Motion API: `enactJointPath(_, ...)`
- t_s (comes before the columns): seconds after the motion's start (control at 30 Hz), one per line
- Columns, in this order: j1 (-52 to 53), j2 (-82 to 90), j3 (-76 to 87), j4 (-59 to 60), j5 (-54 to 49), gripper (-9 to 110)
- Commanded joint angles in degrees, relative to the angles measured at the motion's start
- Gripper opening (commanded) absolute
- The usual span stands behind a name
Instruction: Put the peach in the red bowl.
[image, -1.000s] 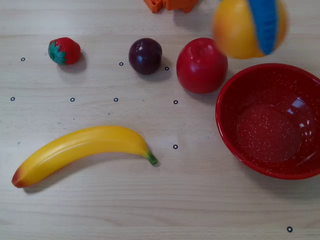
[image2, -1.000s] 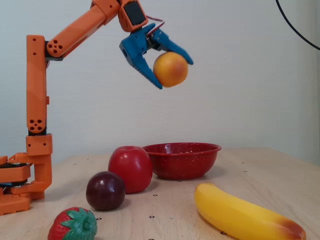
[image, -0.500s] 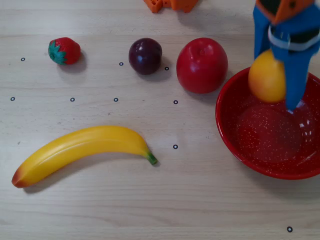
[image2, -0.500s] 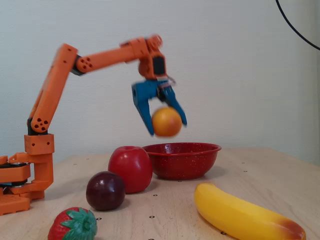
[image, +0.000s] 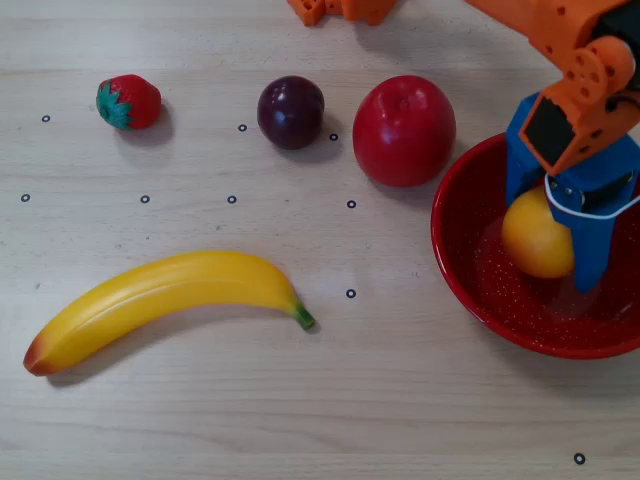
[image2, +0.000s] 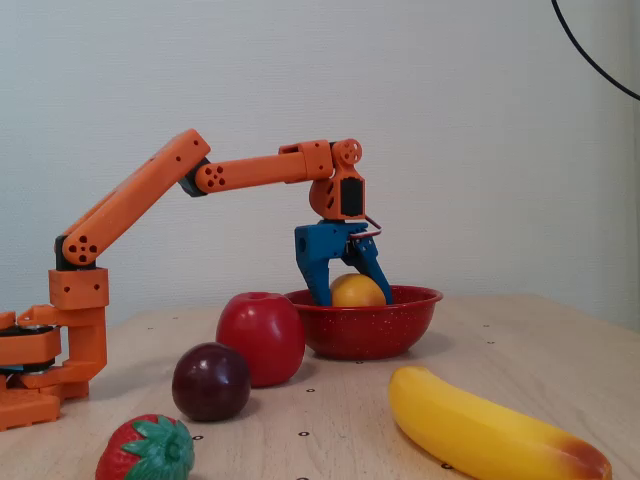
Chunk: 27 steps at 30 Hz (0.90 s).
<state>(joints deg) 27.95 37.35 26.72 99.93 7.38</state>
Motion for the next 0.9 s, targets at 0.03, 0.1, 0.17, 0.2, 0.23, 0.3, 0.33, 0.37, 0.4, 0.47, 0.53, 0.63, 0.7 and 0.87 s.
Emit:
enactJointPath(0.03, -1.4, 3.6, -5.7, 1.6, 2.0, 38)
enactJointPath(0.1, -1.5, 3.6, -5.6, 3.1, 2.4, 48)
enactJointPath(0.17, -1.6, 4.0, -5.7, 3.8, 2.9, 54)
enactJointPath(0.2, -1.6, 4.3, -5.9, 4.3, 3.1, 56)
enactJointPath(0.23, -1.6, 4.7, -6.2, 4.6, 3.2, 56)
enactJointPath(0.3, -1.5, 6.1, -6.7, 4.8, 3.3, 58)
enactJointPath(0.33, -1.5, 6.9, -7.1, 4.9, 3.5, 58)
enactJointPath(0.37, -1.5, 7.8, -7.4, 4.8, 3.5, 58)
enactJointPath(0.4, -1.6, 9.1, -7.6, 4.7, 3.4, 57)
enactJointPath(0.47, -1.9, 12.4, -8.0, 4.6, 2.5, 52)
enactJointPath(0.53, -2.5, 16.5, -8.1, 3.9, 0.1, 48)
enactJointPath(0.63, -3.3, 22.9, -7.6, 3.6, -1.4, 37)
enactJointPath(0.7, -4.1, 27.0, -7.3, 4.1, -1.8, 31)
enactJointPath(0.87, -6.9, 37.6, -3.7, 6.6, -1.6, 10)
